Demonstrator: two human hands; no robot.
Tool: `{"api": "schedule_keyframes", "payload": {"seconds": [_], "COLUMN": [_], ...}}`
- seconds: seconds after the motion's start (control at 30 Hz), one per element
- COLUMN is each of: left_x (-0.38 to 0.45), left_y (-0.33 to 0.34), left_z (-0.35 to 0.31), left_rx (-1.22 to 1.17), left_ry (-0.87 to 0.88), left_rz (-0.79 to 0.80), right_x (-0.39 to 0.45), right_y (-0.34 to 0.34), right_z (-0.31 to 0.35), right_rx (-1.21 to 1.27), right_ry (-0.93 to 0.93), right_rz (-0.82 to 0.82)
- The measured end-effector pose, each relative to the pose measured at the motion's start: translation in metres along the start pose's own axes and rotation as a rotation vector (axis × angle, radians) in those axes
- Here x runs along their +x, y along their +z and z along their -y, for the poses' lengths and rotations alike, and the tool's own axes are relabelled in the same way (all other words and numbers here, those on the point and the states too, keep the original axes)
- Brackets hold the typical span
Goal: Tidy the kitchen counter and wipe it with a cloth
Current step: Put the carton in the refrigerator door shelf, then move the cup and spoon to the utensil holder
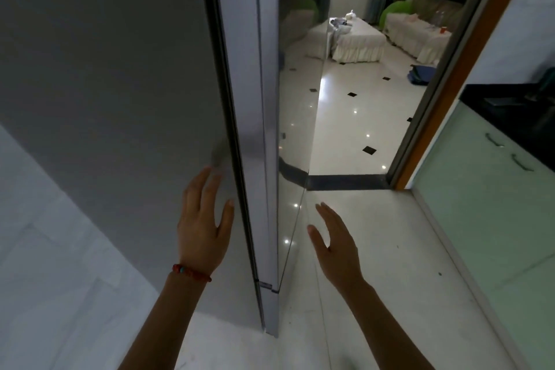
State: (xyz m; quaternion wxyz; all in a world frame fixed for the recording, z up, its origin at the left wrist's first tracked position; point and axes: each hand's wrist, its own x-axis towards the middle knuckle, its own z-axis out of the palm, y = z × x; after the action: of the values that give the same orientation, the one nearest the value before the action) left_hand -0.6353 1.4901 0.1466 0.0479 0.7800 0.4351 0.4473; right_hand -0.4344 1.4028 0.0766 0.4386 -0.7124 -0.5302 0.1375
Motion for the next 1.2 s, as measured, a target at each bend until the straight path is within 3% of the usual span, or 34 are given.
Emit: {"api": "schedule_keyframes", "payload": {"seconds": [0.17, 0.27, 0.43, 0.8, 1.03, 1.2], "left_x": [-0.038, -0.06, -0.116, -0.274, -0.371, -0.426], "left_y": [0.021, 0.049, 0.111, 0.194, 0.212, 0.221], "left_z": [-0.054, -0.075, -0.12, -0.25, -0.354, -0.422], "left_rx": [-0.192, -0.255, -0.306, -0.233, -0.125, -0.099], "left_ry": [0.15, 0.171, 0.198, 0.212, 0.386, 0.539], "left_rz": [0.108, 0.323, 0.81, 1.521, 1.772, 1.849], "right_x": [-0.061, -0.099, -0.2, -0.461, -0.612, -0.671], "right_y": [-0.049, -0.075, -0.135, -0.217, -0.214, -0.208], "right_z": [-0.05, -0.075, -0.12, -0.16, -0.135, -0.122], "right_rx": [-0.154, -0.229, -0.301, -0.117, 0.119, 0.275], "right_ry": [0.234, 0.378, 0.695, 1.353, 1.706, 1.845], "right_rz": [-0.02, -0.009, -0.14, -0.471, -0.796, -1.025]}}
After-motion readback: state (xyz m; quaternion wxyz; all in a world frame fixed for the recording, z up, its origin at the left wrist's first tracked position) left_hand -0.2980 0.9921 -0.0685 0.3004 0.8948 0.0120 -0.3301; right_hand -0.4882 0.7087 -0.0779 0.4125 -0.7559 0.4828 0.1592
